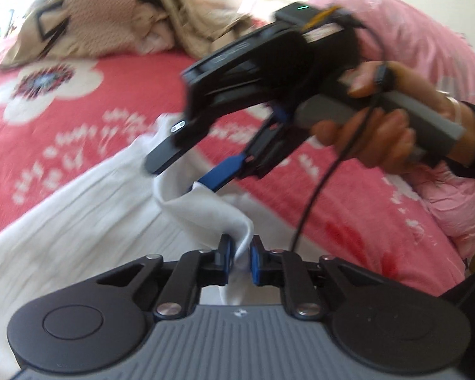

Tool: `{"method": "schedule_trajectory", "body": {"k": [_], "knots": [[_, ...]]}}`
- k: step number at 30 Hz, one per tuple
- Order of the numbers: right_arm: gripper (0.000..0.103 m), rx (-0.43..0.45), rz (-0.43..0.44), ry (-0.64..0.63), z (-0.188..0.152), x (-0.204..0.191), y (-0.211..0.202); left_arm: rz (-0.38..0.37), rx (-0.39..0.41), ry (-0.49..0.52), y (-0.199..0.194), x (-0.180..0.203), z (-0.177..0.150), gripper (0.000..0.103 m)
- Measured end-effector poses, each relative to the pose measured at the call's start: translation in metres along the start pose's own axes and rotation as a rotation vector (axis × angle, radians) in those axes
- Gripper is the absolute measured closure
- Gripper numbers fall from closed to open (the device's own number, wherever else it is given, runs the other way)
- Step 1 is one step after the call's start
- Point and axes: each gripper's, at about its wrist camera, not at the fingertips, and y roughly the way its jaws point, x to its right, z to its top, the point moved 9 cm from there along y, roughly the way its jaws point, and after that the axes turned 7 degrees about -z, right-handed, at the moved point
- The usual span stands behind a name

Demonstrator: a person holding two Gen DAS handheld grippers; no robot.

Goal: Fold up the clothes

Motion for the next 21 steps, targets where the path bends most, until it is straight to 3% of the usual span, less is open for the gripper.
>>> {"method": "schedule_trajectory", "body": {"k": [7,9,10,11,14,15,17,19,21], "knots": [[0.047,-0.012,0.019,-0.033,-0.001,-0.003,0.000,-0.059,0.007,0.109,0.022,0.032,0.006,0.092],[0.060,-0.006,0.060,-0.036,-0.003,-0.003,-0.002,-0.077,0.016,0.114,0.023,0.037,0.008,0.091],[0.080,-0.015,0.109,-0.028,-0.005,-0.004,-0.004,-0.080,0.024,0.119,0.023,0.038,0.009,0.091],[0.087,-0.026,0.208,-0.003,-0.007,-0.006,-0.008,-0.083,0.034,0.126,0.023,0.039,0.011,0.091],[0.088,-0.029,0.380,0.067,-0.011,0.003,-0.014,-0.099,0.024,0.116,0.025,0.040,0.009,0.089],[0.088,-0.052,0.413,0.117,-0.011,0.014,-0.009,-0.101,0.006,0.108,0.028,0.039,0.007,0.085],[0.086,-0.060,0.379,0.229,-0.009,0.043,0.002,-0.097,-0.016,0.099,0.033,0.037,0.003,0.076],[0.085,-0.036,0.334,0.265,-0.002,0.066,0.006,-0.094,-0.027,0.092,0.035,0.035,-0.001,0.066],[0.081,-0.020,0.355,0.294,0.001,0.073,-0.002,-0.107,-0.016,0.080,0.030,0.035,-0.001,0.051]]}}
